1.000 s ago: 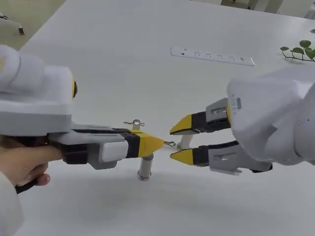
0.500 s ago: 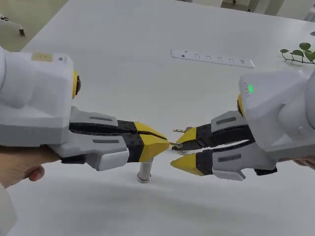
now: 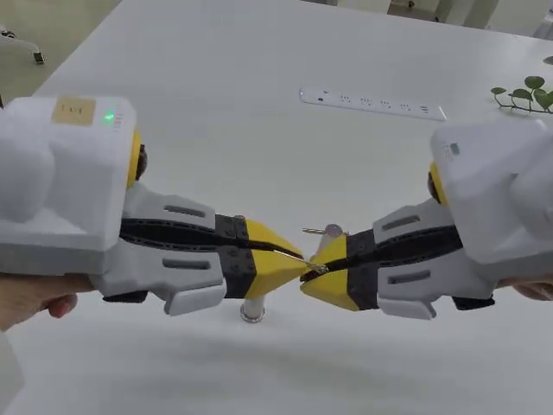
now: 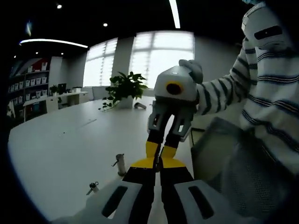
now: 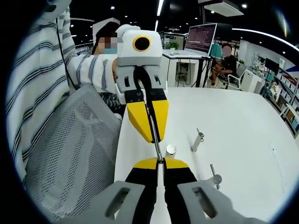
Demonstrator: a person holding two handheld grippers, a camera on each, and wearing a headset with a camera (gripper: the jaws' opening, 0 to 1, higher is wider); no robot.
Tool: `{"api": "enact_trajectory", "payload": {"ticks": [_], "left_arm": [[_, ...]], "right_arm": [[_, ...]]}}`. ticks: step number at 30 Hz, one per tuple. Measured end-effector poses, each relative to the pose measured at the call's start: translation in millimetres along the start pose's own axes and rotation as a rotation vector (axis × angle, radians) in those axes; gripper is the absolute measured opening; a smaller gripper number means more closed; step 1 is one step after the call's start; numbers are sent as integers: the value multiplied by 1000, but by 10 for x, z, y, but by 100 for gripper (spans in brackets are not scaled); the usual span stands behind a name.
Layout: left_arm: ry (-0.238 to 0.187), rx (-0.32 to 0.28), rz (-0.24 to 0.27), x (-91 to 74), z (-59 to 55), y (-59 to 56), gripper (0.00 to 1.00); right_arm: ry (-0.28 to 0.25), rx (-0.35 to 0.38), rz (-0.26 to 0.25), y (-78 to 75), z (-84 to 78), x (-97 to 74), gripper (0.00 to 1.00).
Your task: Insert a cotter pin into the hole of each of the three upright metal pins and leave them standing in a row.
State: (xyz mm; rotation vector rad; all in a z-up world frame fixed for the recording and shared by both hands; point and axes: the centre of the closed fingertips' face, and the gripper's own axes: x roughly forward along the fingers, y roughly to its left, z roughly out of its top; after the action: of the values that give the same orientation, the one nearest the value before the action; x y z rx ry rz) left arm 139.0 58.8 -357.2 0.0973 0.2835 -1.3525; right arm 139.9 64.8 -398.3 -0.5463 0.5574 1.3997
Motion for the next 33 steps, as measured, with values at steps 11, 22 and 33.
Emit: {"api": "enact_trajectory", "payload": {"ticks": [11, 22, 33], "left_arm": [[91, 121, -43, 1, -164, -77, 0], [135, 134, -77, -1, -287, -115, 0], [126, 118, -89, 15, -297, -98, 3]], "right_arm": [[11, 11, 45, 113, -16, 7, 0], [21, 72, 87, 222, -52, 58, 0], [1, 122, 79, 222, -76, 64, 0]]}}
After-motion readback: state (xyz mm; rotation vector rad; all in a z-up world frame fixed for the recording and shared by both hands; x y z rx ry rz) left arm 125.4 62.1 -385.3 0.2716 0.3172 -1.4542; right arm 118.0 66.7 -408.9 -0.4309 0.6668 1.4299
